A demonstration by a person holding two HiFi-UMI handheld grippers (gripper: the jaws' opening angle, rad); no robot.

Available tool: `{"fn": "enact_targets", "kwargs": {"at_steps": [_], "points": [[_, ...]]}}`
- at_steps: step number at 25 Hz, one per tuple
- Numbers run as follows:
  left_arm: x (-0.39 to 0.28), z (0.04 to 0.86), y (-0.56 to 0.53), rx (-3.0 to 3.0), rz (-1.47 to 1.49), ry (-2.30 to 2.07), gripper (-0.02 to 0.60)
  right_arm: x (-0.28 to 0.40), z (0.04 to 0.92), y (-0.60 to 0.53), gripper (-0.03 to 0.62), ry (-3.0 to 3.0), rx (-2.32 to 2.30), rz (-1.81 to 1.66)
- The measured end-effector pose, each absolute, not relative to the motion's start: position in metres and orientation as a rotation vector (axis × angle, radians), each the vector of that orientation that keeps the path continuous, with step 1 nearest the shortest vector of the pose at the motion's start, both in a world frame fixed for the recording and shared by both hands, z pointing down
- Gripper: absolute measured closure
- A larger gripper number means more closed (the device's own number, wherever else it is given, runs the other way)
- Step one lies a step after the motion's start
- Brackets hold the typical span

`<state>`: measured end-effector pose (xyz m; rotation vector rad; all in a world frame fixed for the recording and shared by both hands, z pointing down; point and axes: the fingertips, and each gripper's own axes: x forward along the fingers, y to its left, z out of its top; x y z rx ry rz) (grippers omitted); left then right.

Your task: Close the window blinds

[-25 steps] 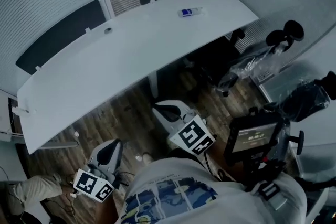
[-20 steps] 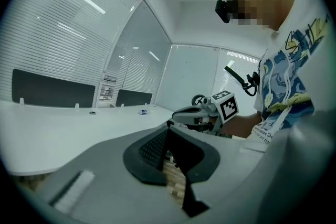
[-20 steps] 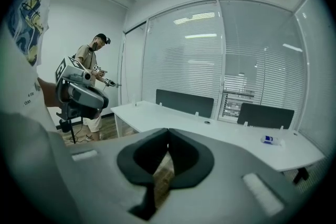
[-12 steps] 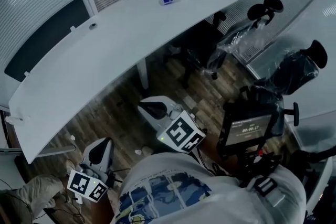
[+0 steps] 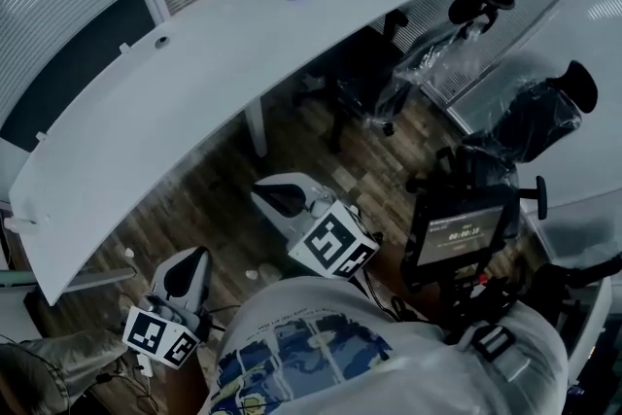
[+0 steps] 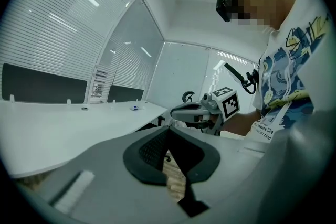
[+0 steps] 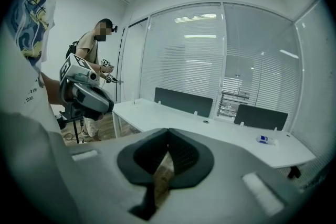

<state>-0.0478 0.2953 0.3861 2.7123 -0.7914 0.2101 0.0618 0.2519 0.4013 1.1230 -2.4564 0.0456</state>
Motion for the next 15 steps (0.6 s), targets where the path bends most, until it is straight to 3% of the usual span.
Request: {"fn": "enact_targets", "kwargs": {"at_steps": [15], "points": [[-0.03, 0.397, 0.299, 2.692, 0.187, -0.828, 0.575, 0.075, 0.409, 0.248, 0.591, -2.468, 1.069, 0.014]]}}
